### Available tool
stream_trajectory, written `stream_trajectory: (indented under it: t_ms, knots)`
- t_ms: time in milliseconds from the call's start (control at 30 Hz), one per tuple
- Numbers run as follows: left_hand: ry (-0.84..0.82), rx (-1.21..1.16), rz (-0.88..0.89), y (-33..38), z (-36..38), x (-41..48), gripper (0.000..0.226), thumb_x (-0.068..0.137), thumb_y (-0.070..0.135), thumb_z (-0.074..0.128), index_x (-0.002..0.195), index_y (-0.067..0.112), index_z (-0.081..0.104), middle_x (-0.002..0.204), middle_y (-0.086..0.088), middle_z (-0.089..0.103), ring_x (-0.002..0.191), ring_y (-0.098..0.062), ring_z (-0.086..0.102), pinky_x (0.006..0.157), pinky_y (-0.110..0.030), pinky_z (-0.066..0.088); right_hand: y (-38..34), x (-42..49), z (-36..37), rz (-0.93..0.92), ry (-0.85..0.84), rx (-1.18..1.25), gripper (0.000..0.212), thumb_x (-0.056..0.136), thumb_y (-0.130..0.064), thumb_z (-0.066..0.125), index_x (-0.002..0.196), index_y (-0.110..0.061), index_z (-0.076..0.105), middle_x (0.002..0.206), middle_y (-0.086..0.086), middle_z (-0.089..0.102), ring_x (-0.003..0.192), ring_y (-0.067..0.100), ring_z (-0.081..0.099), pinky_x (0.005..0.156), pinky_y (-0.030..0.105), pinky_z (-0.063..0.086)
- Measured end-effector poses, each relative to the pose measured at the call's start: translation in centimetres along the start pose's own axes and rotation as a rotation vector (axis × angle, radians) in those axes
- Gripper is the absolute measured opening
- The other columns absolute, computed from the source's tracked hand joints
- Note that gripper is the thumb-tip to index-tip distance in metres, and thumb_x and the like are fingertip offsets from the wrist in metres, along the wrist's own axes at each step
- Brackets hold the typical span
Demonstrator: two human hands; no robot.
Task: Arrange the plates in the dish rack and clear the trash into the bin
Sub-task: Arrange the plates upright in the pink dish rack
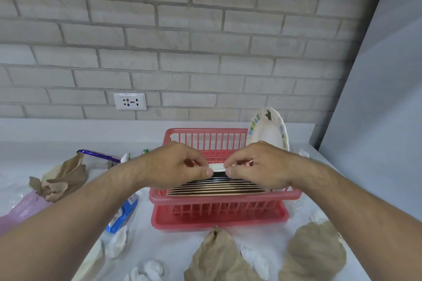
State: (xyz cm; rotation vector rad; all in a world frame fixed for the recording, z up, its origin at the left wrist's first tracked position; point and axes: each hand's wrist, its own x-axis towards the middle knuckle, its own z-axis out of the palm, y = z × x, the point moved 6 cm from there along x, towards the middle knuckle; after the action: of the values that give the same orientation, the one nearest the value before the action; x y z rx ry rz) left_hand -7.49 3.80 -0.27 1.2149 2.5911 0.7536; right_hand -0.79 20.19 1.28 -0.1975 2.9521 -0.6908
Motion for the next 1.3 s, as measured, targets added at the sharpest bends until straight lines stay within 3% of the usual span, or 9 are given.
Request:
stream_trajectory:
  t_ms: [100,167,367,533,667,833,933,1167,1300]
  knots:
    - [0.008,0.05,0.032,0.3,-0.4,-0.3,0.023,0.087,0.05,0.062,0.103,0.038,0.071,0.097,0.027,0.066,0.094,0.009,0.059,0.084,-0.016,0.048,0.0,0.2,0.1,-0.008,0.007,-0.051,0.034,0.091,-0.05,0.057,0.123,-0.04,0.064,0.127,-0.019,0.061,0.113,-0.003,0.054,0.105,0.029,0.042]
    - [0.025,0.104,0.077,1.0,-0.8,-0.3,0.022,0.091,0.045,0.058,0.107,0.036,0.07,0.098,0.026,0.066,0.093,0.008,0.06,0.084,-0.019,0.05,-0.2,0.4,0.1,-0.026,0.006,-0.056,0.034,0.092,-0.047,0.055,0.125,-0.043,0.062,0.128,-0.018,0.062,0.116,0.0,0.054,0.106,0.03,0.042]
    - [0.164,0.465,0.162,3.0,-1.4,0.7,0.024,0.1,0.034,0.041,0.107,0.03,0.064,0.094,0.009,0.066,0.087,-0.012,0.059,0.081,-0.034,0.048,-0.5,1.5,-0.5,-0.066,0.052,-0.06,0.034,0.098,-0.031,0.048,0.126,-0.046,0.06,0.116,-0.023,0.066,0.108,-0.001,0.057,0.1,0.026,0.045]
    - [0.367,0.549,0.21,3.3,-1.9,2.0,0.028,0.101,0.037,0.038,0.102,0.024,0.063,0.094,0.007,0.066,0.086,-0.019,0.062,0.076,-0.037,0.05,0.5,2.8,-0.8,-0.04,0.166,-0.095,0.031,0.102,-0.025,0.043,0.121,-0.036,0.064,0.065,-0.012,0.056,0.057,0.003,0.051,0.061,0.025,0.047]
    - [0.649,0.428,0.303,4.2,-2.7,1.4,0.031,0.092,0.04,0.041,0.089,0.022,0.066,0.084,0.008,0.063,0.074,-0.016,0.06,0.059,-0.038,0.053,1.5,3.6,-1.6,0.008,0.255,-0.091,0.023,0.102,-0.028,0.045,0.108,-0.019,0.066,0.07,-0.002,0.059,0.061,0.015,0.054,0.068,0.04,0.053]
    - [0.284,0.408,0.302,5.8,0.5,0.8,0.048,0.089,0.063,0.039,0.107,0.028,0.066,0.101,0.012,0.067,0.094,-0.007,0.057,0.086,-0.032,0.048,2.1,3.8,-2.3,0.021,0.283,-0.048,0.022,0.102,-0.028,0.048,0.096,-0.018,0.066,0.074,0.0,0.063,0.068,0.018,0.059,0.066,0.034,0.051]
    - [0.055,0.397,0.229,5.6,2.3,1.0,0.054,0.082,0.07,0.047,0.115,0.029,0.061,0.107,0.012,0.063,0.097,-0.008,0.056,0.087,-0.032,0.049,1.9,3.8,-2.7,0.029,0.303,-0.068,0.025,0.101,-0.027,0.048,0.098,-0.009,0.064,0.076,0.005,0.063,0.069,0.019,0.056,0.065,0.031,0.047]
    - [-0.051,0.549,0.223,6.3,4.1,1.1,0.057,0.081,0.048,0.054,0.134,0.029,0.042,0.124,0.009,0.051,0.108,-0.019,0.054,0.091,-0.033,0.047,1.2,3.3,-4.2,0.049,0.386,-0.061,0.028,0.102,-0.026,0.047,0.083,-0.007,0.055,0.058,-0.005,0.043,0.053,0.012,0.039,0.052,0.028,0.036]
    - [-0.056,0.712,0.216,6.3,4.7,1.1,0.057,0.085,0.036,0.049,0.138,0.021,0.036,0.126,0.001,0.047,0.109,-0.025,0.053,0.088,-0.039,0.048,0.6,2.8,-5.0,0.045,0.441,-0.117,0.026,0.102,-0.027,0.045,0.081,-0.015,0.055,0.059,-0.006,0.045,0.055,0.012,0.043,0.059,0.032,0.042]
